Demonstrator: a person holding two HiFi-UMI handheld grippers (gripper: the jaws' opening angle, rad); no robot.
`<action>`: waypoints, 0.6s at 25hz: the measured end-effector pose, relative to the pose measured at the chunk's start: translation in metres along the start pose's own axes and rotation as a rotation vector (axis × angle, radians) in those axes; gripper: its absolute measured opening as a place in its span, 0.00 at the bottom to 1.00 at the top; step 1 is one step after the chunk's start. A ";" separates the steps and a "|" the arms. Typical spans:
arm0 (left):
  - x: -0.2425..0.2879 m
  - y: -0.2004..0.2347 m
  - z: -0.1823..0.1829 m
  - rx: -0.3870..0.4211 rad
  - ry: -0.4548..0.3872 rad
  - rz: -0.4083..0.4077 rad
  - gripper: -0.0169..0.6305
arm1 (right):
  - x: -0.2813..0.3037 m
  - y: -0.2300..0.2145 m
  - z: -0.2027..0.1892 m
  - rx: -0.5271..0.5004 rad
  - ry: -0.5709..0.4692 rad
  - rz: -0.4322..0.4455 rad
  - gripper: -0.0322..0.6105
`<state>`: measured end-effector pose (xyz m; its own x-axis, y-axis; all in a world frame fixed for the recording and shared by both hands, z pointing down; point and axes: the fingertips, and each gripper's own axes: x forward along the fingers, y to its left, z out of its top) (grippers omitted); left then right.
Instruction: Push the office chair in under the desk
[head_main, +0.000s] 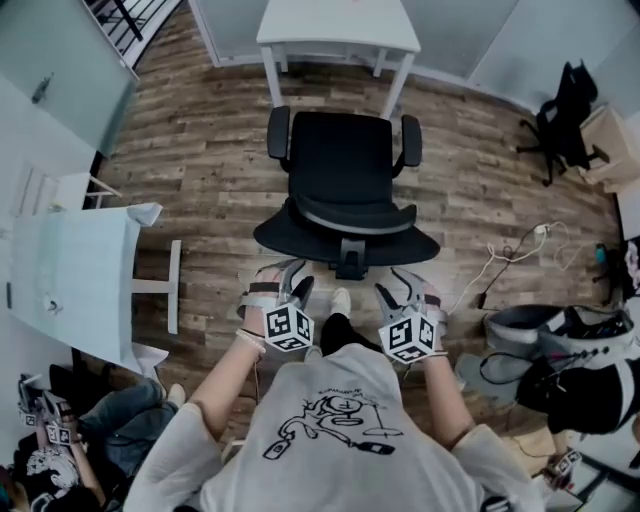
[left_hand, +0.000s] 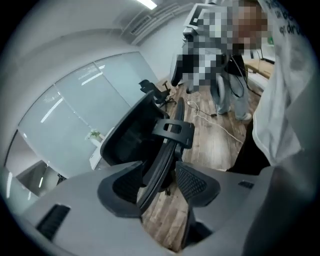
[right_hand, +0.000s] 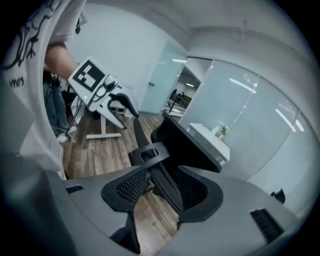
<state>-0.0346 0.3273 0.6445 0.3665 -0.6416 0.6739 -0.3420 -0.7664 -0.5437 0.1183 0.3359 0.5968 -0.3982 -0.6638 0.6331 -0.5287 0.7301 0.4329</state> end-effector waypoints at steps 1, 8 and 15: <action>0.009 0.003 -0.005 0.034 0.022 0.000 0.34 | 0.010 0.001 -0.010 -0.051 0.036 0.015 0.37; 0.065 -0.008 -0.037 0.106 0.148 -0.096 0.44 | 0.066 0.000 -0.084 -0.191 0.230 0.095 0.43; 0.091 -0.011 -0.054 0.171 0.230 -0.168 0.25 | 0.092 -0.007 -0.103 -0.145 0.246 0.184 0.36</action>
<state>-0.0440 0.2788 0.7387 0.1941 -0.4965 0.8461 -0.1355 -0.8678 -0.4781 0.1630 0.2864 0.7184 -0.2746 -0.4727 0.8374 -0.3453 0.8612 0.3729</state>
